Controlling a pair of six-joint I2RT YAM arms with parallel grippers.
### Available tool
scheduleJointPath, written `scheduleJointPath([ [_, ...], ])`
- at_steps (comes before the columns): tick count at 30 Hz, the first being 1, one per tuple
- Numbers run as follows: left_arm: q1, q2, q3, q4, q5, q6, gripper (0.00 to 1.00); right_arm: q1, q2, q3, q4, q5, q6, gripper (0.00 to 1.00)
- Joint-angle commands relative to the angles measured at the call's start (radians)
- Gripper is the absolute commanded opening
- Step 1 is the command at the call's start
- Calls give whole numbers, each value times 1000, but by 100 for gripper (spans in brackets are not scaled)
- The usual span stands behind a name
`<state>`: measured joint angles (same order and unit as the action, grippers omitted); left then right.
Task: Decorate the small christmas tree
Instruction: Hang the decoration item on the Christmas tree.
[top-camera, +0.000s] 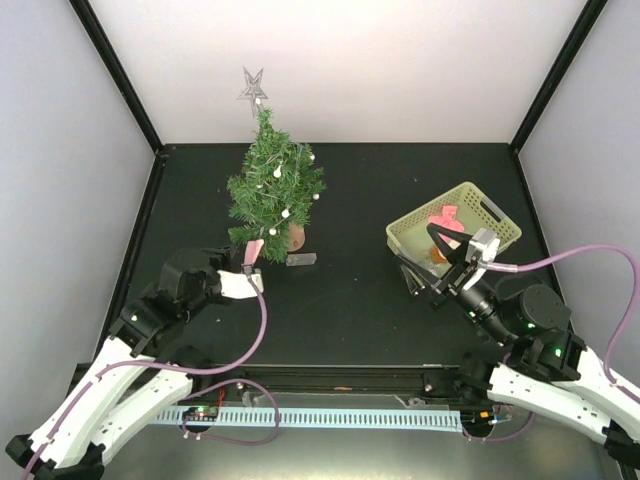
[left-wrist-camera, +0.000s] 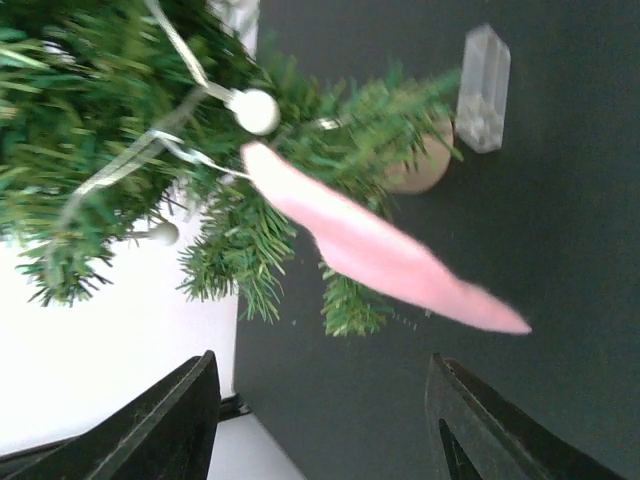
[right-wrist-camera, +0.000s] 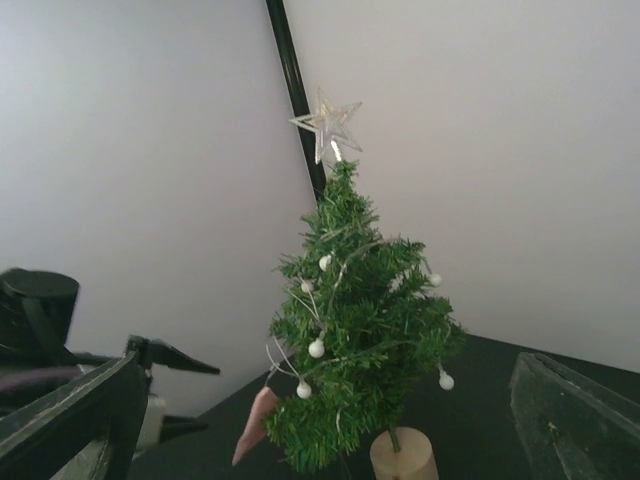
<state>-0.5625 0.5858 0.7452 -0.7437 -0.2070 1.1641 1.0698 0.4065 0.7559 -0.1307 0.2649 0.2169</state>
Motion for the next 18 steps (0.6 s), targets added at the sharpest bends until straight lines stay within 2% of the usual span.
scheduleJointPath([
  [1, -5, -21, 72, 31, 136, -277, 60, -4, 14, 2, -51, 49, 29, 100],
  [6, -4, 14, 70, 212, 163, -773, 58, -4, 76, 23, -141, 94, 82, 100],
  [9, -3, 48, 86, 233, 204, -944, 60, -4, 120, 34, -191, 138, 97, 100],
  [12, -3, 49, 80, 273, 216, -1076, 70, -5, 184, 61, -243, 214, 96, 100],
  [15, -3, 1, 31, 340, 259, -1134, 98, -22, 282, 113, -291, 302, 60, 100],
  [18, -2, -92, -36, 414, 253, -1193, 99, -97, 394, 168, -327, 319, 31, 100],
])
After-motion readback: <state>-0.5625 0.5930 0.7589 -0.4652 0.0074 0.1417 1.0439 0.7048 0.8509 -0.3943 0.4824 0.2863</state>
